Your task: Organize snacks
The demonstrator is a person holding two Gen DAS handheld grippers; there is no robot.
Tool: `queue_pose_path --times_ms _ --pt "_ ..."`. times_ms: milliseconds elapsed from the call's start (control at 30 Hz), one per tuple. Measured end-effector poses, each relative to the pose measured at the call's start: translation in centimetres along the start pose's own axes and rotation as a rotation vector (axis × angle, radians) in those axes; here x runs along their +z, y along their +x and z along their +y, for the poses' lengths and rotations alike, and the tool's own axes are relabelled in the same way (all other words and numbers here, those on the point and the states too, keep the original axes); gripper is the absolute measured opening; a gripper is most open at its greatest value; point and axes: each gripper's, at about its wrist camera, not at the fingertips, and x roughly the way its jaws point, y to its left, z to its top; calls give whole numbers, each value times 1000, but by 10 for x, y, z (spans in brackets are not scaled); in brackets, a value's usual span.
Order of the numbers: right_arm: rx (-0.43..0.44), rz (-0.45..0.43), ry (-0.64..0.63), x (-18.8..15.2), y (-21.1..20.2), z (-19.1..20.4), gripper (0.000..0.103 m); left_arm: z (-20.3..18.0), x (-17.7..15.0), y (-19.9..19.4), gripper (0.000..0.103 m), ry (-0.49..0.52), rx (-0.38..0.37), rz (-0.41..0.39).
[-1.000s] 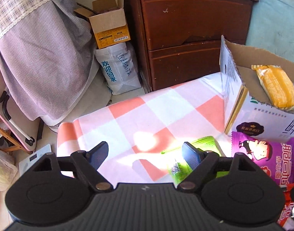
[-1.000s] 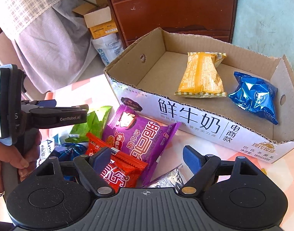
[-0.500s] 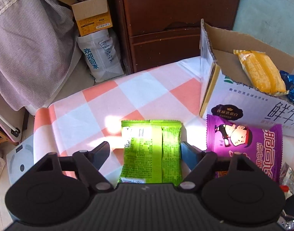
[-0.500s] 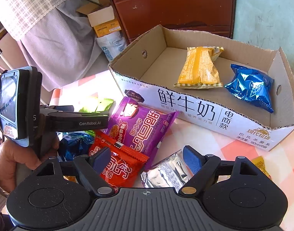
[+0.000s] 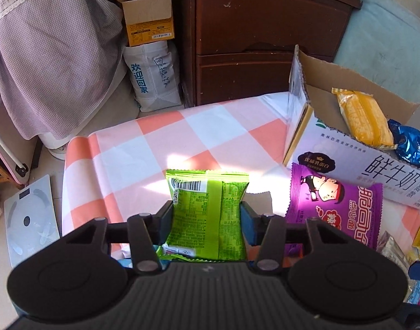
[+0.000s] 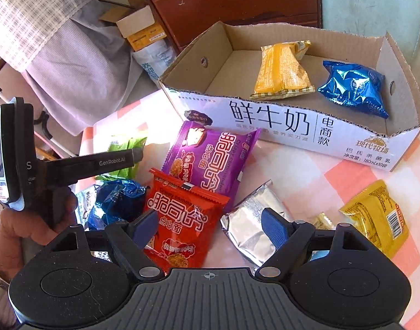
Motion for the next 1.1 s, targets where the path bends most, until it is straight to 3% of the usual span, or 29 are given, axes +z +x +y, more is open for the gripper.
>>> queue_pose_path --times_ms 133,433,533,900,967,1033,1100 --pt "-13 36 29 -7 20 11 83 1 -3 -8 49 -2 0 -4" --pt "-68 3 -38 -16 33 42 84 6 1 -12 49 -17 13 -24" --pt "-49 15 -40 -17 36 48 84 6 5 -14 49 -17 15 -35" --pt "-115 28 -60 -20 59 52 84 0 0 -9 49 13 15 -9" --pt "-115 15 -83 -20 60 53 83 0 -2 -8 49 21 22 -6" --pt "-106 4 -109 -22 57 55 73 0 -4 -8 49 30 31 -9" --pt "-109 -6 -134 -22 55 57 72 0 -5 -10 49 44 46 -19"
